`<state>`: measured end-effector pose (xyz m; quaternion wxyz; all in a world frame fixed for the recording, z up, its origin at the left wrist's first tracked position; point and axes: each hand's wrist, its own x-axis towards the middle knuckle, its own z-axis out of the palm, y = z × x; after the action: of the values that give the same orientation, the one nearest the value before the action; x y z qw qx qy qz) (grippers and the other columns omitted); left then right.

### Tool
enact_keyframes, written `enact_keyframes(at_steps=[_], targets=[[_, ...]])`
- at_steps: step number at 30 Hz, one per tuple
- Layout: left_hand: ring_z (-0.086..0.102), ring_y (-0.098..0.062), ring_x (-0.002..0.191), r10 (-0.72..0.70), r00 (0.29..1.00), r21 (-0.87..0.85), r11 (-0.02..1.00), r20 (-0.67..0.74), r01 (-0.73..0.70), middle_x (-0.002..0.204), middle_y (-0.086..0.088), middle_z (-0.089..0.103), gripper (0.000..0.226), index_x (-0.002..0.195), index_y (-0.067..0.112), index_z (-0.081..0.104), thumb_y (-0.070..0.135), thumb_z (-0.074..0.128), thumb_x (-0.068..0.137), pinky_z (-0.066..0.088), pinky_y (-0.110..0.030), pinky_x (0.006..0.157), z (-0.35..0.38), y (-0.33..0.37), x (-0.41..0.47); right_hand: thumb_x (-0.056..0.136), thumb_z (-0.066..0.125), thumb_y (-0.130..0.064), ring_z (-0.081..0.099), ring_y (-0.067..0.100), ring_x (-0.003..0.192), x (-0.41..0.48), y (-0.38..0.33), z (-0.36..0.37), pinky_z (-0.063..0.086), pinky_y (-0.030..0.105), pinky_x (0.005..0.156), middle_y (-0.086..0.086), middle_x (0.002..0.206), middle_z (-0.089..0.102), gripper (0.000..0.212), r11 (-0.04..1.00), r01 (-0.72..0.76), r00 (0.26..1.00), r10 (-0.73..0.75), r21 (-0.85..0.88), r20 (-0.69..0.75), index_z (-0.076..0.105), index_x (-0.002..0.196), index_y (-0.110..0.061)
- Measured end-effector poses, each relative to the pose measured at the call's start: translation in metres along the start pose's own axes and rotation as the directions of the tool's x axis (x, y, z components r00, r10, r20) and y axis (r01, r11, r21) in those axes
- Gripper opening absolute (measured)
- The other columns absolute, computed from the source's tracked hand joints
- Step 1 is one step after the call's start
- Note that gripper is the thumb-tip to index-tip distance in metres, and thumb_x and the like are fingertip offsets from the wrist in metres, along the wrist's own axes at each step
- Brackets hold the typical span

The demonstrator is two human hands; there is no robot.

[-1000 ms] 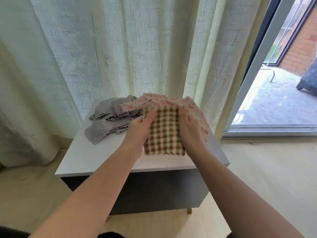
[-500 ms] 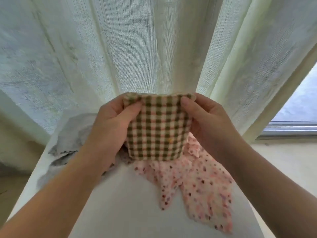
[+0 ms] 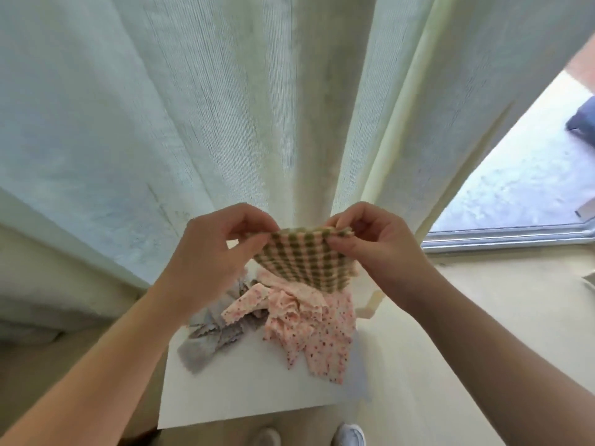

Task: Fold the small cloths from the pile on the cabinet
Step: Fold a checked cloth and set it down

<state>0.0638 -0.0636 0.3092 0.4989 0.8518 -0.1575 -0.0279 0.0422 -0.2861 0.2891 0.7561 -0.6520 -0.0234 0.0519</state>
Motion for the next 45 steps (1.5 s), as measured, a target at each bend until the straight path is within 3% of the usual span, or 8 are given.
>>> enact_keyframes(at_steps=[8,13,17,25,29,34,40,45], targets=[[0.064,0.002,0.069,0.109,0.977,0.273,0.949,0.186,-0.158,0.070,0.021,0.067,0.006,0.086,0.037,0.068,0.031,0.070,0.085,0.051,-0.018,0.065,0.007,0.146,0.011,0.087,0.068,-0.002,0.066,0.008,0.072,-0.058,-0.142,-0.023,0.050,0.021,0.070,-0.007,0.071,0.071,0.017,0.968,-0.052,0.990,0.017,-0.245,-0.143,0.064,0.086,-0.018],[0.067,-0.007,0.072,-0.014,0.987,-0.021,1.000,0.162,0.018,0.073,0.009,0.071,0.009,0.078,0.025,0.069,0.020,0.072,0.084,0.054,-0.018,0.074,0.053,0.196,0.003,0.088,0.069,-0.008,0.068,0.010,0.083,-0.113,-0.178,-0.090,0.051,0.028,0.077,-0.006,0.080,0.074,0.012,0.981,-0.118,0.945,0.062,-0.157,-0.321,0.073,0.094,-0.017],[0.070,-0.023,0.094,-0.210,0.931,-0.450,0.830,0.297,0.331,0.096,-0.006,0.072,0.031,0.102,0.009,0.066,0.031,0.071,0.080,0.056,-0.040,0.089,0.121,0.230,-0.015,0.089,0.068,-0.014,0.068,0.022,0.092,-0.159,-0.194,-0.146,0.056,0.039,0.081,0.003,0.090,0.073,0.008,0.977,-0.196,0.875,0.215,0.089,-0.434,0.073,0.095,-0.013],[0.066,-0.015,0.080,-0.338,0.910,-0.510,0.753,0.242,0.416,0.084,0.002,0.071,0.015,0.093,0.016,0.067,0.021,0.054,0.098,0.054,-0.031,0.072,0.275,0.310,-0.023,0.095,0.060,-0.024,0.068,0.013,0.062,-0.240,-0.207,-0.260,0.054,0.025,0.054,0.003,0.073,0.071,0.019,0.812,-0.442,0.804,0.547,0.381,-0.234,0.066,0.104,-0.008],[0.065,-0.016,0.081,-0.338,0.934,-0.458,0.817,0.115,0.351,0.086,0.000,0.069,0.020,0.089,0.020,0.063,0.029,0.049,0.101,0.055,-0.034,0.076,0.354,0.350,-0.009,0.093,0.064,-0.018,0.070,0.017,0.071,-0.260,-0.197,-0.333,0.055,0.025,0.055,0.006,0.087,0.073,0.024,0.843,-0.385,0.788,0.512,0.375,-0.342,0.066,0.114,-0.006],[0.071,-0.015,0.077,-0.404,0.844,-0.446,0.721,0.352,0.531,0.086,-0.002,0.074,0.018,0.099,0.011,0.068,0.026,0.062,0.094,0.055,-0.028,0.064,0.466,0.397,0.015,0.097,0.058,-0.026,0.073,0.022,0.080,-0.274,-0.206,-0.456,0.060,0.032,0.064,0.012,0.097,0.075,0.031,0.822,-0.335,0.765,0.523,0.460,-0.376,0.066,0.116,-0.003],[0.058,-0.009,0.056,-0.386,0.873,-0.346,0.809,0.296,0.475,0.072,0.001,0.065,0.015,0.085,0.017,0.062,0.019,0.054,0.099,0.043,-0.019,0.045,0.626,0.487,0.052,0.100,0.053,-0.020,0.065,0.007,0.056,-0.328,-0.223,-0.633,0.052,0.023,0.049,-0.007,0.070,0.070,0.010,0.862,-0.385,0.724,0.503,0.329,-0.471,0.063,0.099,-0.018],[0.070,-0.018,0.081,-0.340,0.849,-0.338,0.808,0.404,0.483,0.091,-0.006,0.075,0.013,0.088,0.017,0.070,0.027,0.064,0.093,0.056,-0.031,0.069,0.748,0.569,0.080,0.102,0.049,-0.024,0.067,0.008,0.077,-0.370,-0.237,-0.761,0.053,0.021,0.056,0.000,0.102,0.071,0.015,0.936,-0.309,0.628,0.335,0.170,-0.703,0.062,0.105,-0.018]])
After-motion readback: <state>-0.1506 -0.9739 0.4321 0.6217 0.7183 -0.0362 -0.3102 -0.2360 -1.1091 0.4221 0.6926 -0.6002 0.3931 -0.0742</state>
